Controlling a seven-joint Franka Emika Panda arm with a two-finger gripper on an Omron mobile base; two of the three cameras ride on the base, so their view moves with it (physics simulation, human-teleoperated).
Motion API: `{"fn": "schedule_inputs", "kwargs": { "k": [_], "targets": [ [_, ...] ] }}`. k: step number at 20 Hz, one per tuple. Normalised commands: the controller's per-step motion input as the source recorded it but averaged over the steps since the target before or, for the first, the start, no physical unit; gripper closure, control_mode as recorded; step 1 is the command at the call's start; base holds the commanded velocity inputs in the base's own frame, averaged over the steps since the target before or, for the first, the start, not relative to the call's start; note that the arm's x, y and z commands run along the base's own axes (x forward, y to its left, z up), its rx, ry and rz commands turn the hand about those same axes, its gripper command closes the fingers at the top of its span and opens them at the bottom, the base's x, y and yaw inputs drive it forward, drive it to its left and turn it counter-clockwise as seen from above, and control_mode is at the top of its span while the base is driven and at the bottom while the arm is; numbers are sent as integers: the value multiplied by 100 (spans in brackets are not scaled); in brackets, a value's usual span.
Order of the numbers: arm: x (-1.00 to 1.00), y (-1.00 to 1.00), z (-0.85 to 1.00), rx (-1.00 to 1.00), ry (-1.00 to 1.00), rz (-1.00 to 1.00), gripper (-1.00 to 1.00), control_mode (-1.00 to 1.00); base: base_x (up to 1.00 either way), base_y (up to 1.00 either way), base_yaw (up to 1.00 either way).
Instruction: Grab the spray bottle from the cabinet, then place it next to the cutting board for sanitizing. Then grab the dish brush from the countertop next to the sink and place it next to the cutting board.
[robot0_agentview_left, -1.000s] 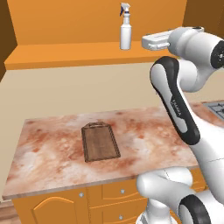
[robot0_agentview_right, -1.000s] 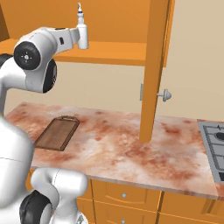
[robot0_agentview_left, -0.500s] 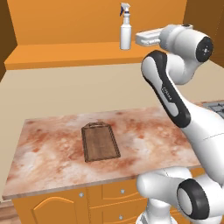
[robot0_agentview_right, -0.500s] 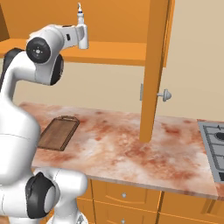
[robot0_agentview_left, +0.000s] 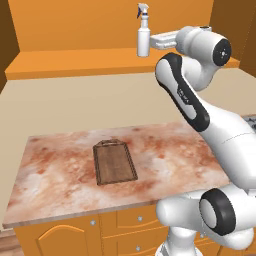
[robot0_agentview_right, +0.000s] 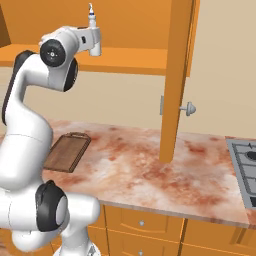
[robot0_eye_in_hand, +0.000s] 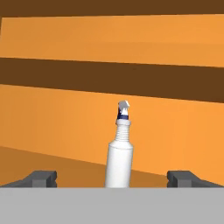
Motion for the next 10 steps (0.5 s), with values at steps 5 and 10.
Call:
{"fn": "schedule_inputs", "kwargs": {
  "k": [5,10],
  "targets": [
    [42,0,0,0,0,0,-100,-100,0,0,0],
    [53,0,0,0,0,0,-100,-100,0,0,0]
  ]
}}
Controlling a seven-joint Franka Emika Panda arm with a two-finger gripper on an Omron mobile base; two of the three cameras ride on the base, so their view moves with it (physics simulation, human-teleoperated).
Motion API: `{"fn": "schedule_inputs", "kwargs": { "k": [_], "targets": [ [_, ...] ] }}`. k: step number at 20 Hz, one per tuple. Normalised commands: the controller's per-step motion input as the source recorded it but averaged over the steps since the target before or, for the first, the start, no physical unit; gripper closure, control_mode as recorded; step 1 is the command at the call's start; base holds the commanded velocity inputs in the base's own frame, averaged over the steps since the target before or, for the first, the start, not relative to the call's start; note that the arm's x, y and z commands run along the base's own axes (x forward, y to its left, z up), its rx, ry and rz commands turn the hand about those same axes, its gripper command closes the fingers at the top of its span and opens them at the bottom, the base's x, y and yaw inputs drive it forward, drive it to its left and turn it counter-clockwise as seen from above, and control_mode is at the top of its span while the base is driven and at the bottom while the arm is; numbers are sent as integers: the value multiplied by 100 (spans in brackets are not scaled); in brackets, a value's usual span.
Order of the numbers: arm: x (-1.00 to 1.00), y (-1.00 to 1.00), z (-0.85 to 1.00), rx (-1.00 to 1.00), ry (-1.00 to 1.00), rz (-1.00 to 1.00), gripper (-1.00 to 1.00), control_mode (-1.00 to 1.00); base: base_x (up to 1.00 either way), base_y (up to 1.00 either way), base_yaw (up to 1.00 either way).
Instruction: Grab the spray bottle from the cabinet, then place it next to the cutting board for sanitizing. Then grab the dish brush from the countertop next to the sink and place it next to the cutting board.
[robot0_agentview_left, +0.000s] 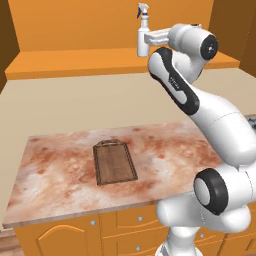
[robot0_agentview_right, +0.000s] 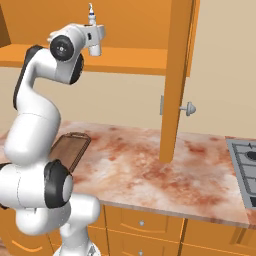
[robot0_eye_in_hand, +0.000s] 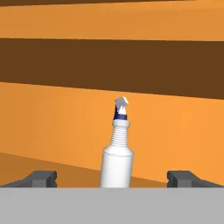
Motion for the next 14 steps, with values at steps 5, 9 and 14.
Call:
{"fn": "schedule_inputs", "kwargs": {
  "k": [5,9,14],
  "targets": [
    [35,1,0,0,0,0,-100,-100,0,0,0],
    [36,0,0,0,5,0,-100,-100,0,0,0],
    [44,3,0,0,8,0,-100,-100,0,0,0]
  ]
}}
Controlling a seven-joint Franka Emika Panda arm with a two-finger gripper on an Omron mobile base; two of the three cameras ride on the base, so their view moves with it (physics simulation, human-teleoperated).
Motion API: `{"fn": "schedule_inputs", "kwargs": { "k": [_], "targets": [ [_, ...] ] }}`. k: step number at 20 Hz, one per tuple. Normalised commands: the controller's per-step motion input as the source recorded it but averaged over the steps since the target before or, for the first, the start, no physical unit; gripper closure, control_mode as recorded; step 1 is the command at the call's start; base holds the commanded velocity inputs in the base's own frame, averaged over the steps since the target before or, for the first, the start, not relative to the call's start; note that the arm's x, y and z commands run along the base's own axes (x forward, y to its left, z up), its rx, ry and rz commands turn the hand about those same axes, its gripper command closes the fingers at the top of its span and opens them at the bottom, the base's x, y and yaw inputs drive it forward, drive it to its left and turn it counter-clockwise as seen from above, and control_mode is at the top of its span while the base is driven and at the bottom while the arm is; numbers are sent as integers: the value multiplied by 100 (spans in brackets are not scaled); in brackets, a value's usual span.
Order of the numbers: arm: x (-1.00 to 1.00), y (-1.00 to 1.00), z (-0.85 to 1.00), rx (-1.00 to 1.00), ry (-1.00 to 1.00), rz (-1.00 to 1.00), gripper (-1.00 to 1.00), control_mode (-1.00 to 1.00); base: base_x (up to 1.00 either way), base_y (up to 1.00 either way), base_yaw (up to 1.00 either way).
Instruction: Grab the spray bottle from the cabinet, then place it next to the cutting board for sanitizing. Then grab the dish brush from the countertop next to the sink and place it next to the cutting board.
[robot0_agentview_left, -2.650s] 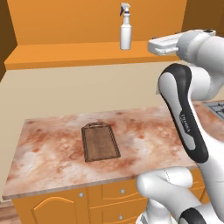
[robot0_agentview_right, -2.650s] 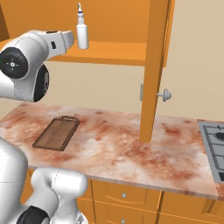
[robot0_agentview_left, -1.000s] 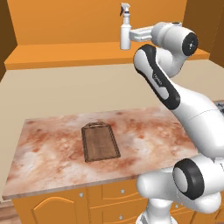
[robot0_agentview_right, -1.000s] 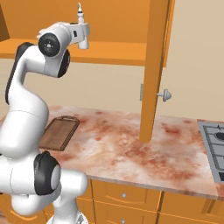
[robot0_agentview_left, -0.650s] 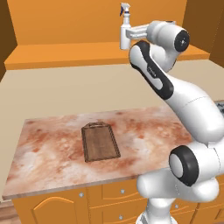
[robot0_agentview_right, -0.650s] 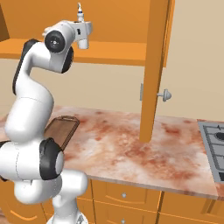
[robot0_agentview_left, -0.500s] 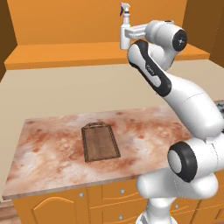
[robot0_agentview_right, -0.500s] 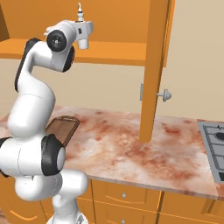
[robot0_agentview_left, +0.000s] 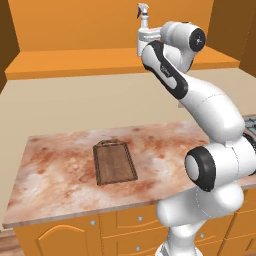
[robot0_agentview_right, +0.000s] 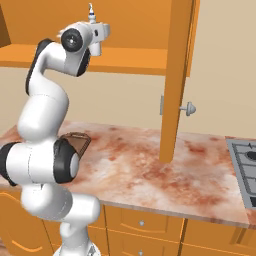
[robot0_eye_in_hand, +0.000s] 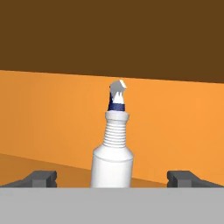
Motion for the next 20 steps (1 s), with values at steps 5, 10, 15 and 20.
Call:
{"fn": "schedule_inputs", "kwargs": {
  "k": [5,10,15,20],
  "targets": [
    [22,9,0,0,1,0,-100,-100,0,0,0],
    [17,3,0,0,0,0,-100,-100,0,0,0],
    [30,0,0,0,3,0,-100,-100,0,0,0],
    [26,0,0,0,0,0,-100,-100,0,0,0]
  ]
}}
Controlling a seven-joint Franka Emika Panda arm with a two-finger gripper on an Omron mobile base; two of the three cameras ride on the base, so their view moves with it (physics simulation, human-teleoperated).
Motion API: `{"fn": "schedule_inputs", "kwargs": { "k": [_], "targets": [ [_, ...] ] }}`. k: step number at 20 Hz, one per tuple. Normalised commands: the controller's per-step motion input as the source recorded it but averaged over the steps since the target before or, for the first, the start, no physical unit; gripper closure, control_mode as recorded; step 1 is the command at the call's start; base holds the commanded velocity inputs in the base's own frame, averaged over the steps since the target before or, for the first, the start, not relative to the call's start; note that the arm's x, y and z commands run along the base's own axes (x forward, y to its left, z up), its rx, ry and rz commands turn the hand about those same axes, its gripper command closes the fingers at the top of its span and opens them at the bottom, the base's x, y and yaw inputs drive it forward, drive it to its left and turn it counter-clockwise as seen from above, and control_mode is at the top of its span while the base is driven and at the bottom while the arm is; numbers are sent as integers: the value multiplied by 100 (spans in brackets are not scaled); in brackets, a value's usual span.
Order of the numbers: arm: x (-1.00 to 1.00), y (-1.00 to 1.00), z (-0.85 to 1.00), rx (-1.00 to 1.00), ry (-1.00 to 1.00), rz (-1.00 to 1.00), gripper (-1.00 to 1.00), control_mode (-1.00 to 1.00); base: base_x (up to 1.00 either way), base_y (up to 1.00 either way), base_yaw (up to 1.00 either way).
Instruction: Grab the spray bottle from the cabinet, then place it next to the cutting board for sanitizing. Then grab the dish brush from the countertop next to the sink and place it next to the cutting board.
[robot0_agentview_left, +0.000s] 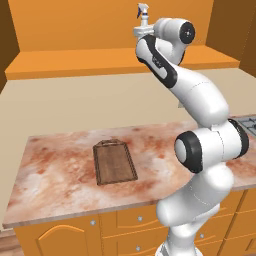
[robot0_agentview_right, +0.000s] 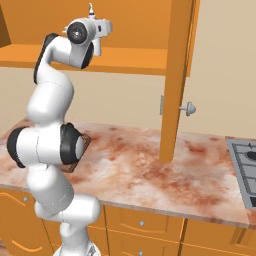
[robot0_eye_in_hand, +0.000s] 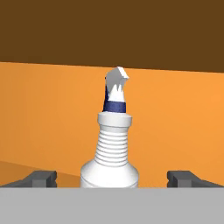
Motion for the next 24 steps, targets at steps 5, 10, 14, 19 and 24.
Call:
{"fn": "schedule_inputs", "kwargs": {
  "k": [5,10,14,19,24],
  "targets": [
    [12,0,0,0,0,0,-100,-100,0,0,0],
    [13,0,0,0,0,0,-100,-100,0,0,0],
    [17,1,-2,0,0,0,-100,-100,0,0,0],
    [13,0,-4,0,0,0,-100,-100,0,0,0],
    [9,3,-4,0,0,0,-100,-100,0,0,0]
  ]
}}
